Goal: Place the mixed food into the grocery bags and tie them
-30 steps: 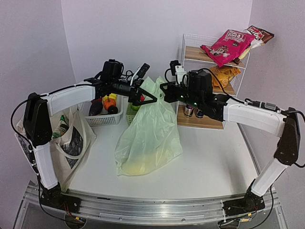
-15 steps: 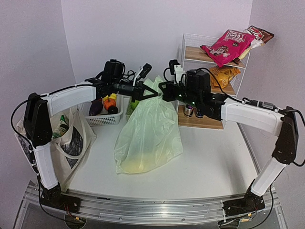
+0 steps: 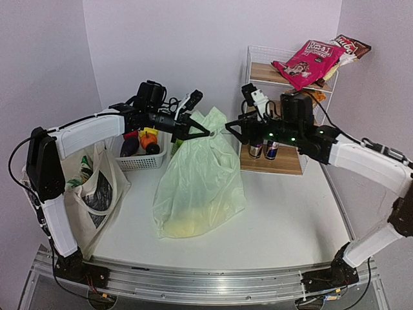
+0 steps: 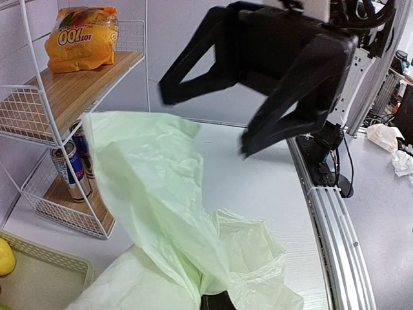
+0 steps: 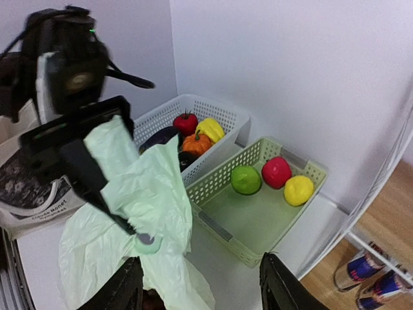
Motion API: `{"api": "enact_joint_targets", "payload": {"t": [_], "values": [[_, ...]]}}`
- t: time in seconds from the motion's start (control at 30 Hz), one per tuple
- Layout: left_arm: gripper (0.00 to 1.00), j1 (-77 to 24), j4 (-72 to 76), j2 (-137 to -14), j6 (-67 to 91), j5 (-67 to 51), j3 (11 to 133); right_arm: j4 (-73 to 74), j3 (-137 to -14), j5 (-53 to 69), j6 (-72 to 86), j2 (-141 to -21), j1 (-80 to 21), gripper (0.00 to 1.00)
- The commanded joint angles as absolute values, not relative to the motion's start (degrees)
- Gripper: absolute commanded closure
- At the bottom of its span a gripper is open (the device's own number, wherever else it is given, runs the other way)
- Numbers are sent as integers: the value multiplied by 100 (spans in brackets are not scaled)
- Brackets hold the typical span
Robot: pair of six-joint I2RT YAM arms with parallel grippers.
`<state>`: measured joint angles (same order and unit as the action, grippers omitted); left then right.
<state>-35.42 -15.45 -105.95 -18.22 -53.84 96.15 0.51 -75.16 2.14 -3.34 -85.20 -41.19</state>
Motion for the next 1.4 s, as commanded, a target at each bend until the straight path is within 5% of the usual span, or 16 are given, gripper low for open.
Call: {"api": "enact_joint_targets", "payload": {"t": [0.0, 0.5, 0.8, 1.37], "values": [[100, -3499, -1843, -10162, -1781, -5629, 9642, 5, -7050, 741, -1815, -7503, -4418, 42], [100, -3465, -2488, -10273, -2001, -6046, 9949, -222, -7694, 1744, -3847, -8728, -4692, 40], [100, -3428, -2598, -10373, -2137, -6283, 10053, -220, -7984, 1816, -3823, -9174, -4369, 29], [100, -3428, -2717, -10748, -2318, -6266, 10396, -291, -8360, 2490, -3552, -9653, -4307, 29]]}}
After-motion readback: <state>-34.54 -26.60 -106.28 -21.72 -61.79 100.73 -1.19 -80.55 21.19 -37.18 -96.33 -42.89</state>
